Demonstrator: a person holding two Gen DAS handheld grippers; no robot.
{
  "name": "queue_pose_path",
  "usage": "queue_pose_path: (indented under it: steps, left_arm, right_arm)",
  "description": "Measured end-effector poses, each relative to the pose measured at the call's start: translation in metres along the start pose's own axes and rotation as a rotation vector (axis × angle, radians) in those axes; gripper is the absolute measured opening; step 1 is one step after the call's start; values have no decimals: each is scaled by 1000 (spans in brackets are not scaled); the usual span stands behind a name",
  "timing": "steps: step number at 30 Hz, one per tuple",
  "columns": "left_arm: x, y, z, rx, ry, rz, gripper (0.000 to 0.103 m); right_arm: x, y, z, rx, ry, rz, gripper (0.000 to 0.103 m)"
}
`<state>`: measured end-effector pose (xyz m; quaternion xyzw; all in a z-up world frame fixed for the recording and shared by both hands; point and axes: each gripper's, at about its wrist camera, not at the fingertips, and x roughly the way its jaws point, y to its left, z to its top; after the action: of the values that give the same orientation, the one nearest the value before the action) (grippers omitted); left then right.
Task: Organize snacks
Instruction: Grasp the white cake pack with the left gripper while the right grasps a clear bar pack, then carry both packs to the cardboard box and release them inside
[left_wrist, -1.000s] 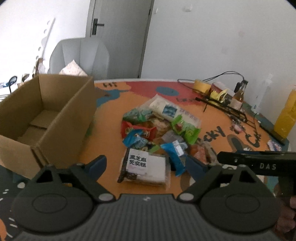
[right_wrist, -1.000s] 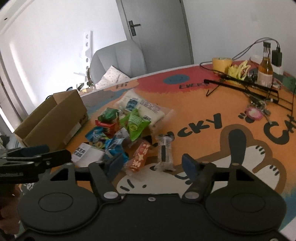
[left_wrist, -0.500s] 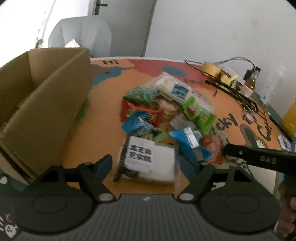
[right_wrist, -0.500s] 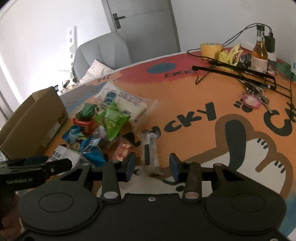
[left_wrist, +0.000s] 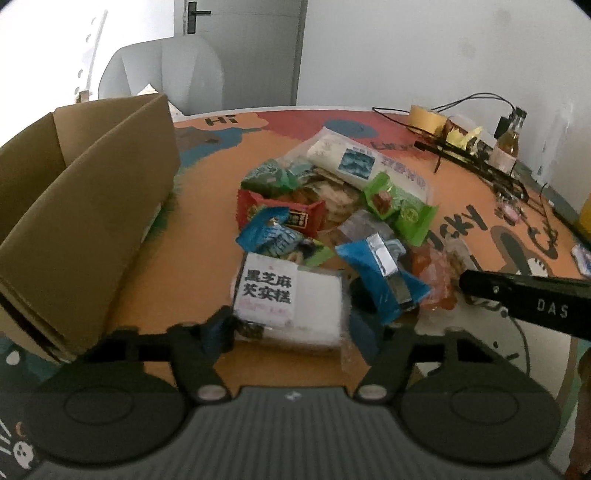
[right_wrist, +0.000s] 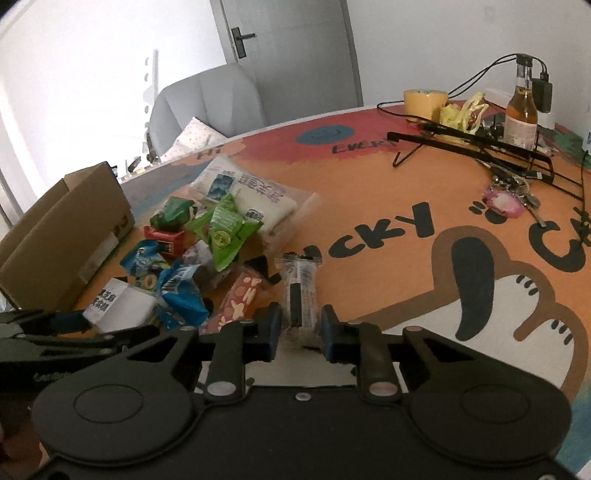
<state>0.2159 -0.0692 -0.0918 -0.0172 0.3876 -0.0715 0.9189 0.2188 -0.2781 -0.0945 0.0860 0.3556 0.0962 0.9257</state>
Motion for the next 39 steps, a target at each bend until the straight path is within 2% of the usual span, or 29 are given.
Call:
queue_pose_path:
  steps: [6,20,28,39]
  left_arm:
    - [-13,4,1,-17,-33,-17,55]
    - [-68,8,18,-5,-183,-32,54]
    - [-97,23,31,-23,-260,10,54]
    - [-137,64,41,-71,-336,98,54]
  right_arm:
    - [-13,6,4,-1,-42,31,21]
    - [-37,36,19,-39,-108,114,21]
    - [-48,62,35,-85,-148,177,21]
    - [-50,108,58,-163,-191,274,21]
